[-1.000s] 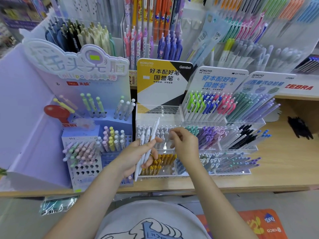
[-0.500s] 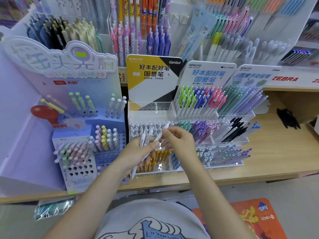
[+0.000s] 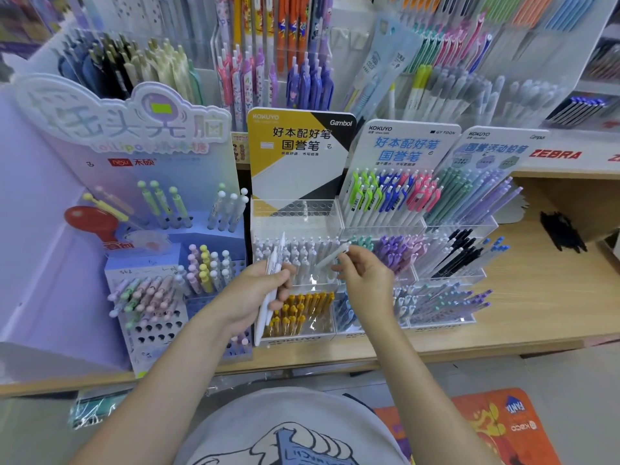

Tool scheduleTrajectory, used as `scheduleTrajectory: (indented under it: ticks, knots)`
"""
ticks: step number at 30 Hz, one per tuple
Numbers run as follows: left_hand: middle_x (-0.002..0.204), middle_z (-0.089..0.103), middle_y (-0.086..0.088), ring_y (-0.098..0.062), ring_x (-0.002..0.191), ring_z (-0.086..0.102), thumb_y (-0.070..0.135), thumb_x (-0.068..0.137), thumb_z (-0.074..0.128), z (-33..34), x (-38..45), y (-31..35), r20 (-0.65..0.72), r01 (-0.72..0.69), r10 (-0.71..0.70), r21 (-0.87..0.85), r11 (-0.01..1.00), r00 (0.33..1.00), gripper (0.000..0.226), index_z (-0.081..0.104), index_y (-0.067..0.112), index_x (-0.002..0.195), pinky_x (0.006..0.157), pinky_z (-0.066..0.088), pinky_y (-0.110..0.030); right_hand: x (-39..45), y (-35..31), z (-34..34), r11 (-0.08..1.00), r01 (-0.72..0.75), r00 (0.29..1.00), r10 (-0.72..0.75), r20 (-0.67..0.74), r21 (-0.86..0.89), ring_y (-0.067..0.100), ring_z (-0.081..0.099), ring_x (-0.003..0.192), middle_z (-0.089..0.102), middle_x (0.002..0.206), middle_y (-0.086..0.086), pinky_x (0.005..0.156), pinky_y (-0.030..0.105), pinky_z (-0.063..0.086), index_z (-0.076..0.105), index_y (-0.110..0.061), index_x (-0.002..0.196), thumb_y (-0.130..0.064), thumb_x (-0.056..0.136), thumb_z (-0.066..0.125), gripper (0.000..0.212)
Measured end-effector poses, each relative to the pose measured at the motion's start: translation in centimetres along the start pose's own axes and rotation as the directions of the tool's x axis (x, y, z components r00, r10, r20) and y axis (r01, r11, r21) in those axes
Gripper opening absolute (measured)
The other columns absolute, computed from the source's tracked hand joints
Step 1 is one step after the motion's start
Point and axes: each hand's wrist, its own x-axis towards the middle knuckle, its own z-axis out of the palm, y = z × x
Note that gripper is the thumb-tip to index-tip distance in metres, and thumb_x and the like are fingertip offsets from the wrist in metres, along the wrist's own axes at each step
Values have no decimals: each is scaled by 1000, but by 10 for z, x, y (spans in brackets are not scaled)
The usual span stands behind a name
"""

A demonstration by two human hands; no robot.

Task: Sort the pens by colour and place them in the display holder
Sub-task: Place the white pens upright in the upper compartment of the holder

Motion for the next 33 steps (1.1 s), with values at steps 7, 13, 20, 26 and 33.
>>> scheduleTrajectory:
  ticks: [7, 13, 20, 26, 33]
  knots:
    - [63, 53, -4, -14, 45, 41, 30, 101, 52, -3, -4, -4, 8, -38, 38, 32, 999, 999, 27, 65, 24, 124, 42, 34, -23, 3, 10, 14, 965, 159, 986, -146, 76, -207, 26, 66, 75, 68, 76, 7, 69, 47, 54, 65, -11, 94, -14, 97, 57, 9]
    - [64, 43, 2, -8, 49, 33, 28, 103, 47, -5, -1, -5, -26, 12, -13, -16, 1000, 1000, 27, 56, 10, 120, 42, 27, -18, 9, 10, 19, 932, 223, 974, -202, 101, -284, 15, 62, 68, 67, 77, 0, 66, 38, 54, 67, -9, 99, -14, 97, 57, 11]
    - [67, 52, -2, -13, 50, 44, 23, 106, 44, -5, -5, -4, -28, -30, 31, 51, 998, 999, 25, 60, 6, 113, 43, 35, -22, 6, 18, 30, 896, 252, 964, -200, 176, -366, 20, 60, 67, 68, 77, 9, 62, 35, 50, 69, -2, 99, -13, 96, 61, 13]
    - [63, 45, 3, -9, 47, 32, 39, 103, 44, -7, -2, -6, -33, -31, 35, 104, 994, 999, 34, 60, 11, 115, 40, 25, -20, 8, 21, 37, 891, 219, 972, -164, 168, -398, 23, 63, 74, 70, 84, 10, 63, 26, 41, 68, -3, 100, -14, 95, 63, 14]
    - [65, 49, 2, -9, 47, 37, 27, 105, 45, -4, -3, -3, -12, -50, 53, 158, 986, 999, 26, 62, 8, 110, 41, 27, -20, 4, 9, 20, 937, 116, 992, -89, 94, -330, 17, 65, 74, 70, 89, 3, 69, 30, 54, 69, -11, 113, -16, 97, 60, 19]
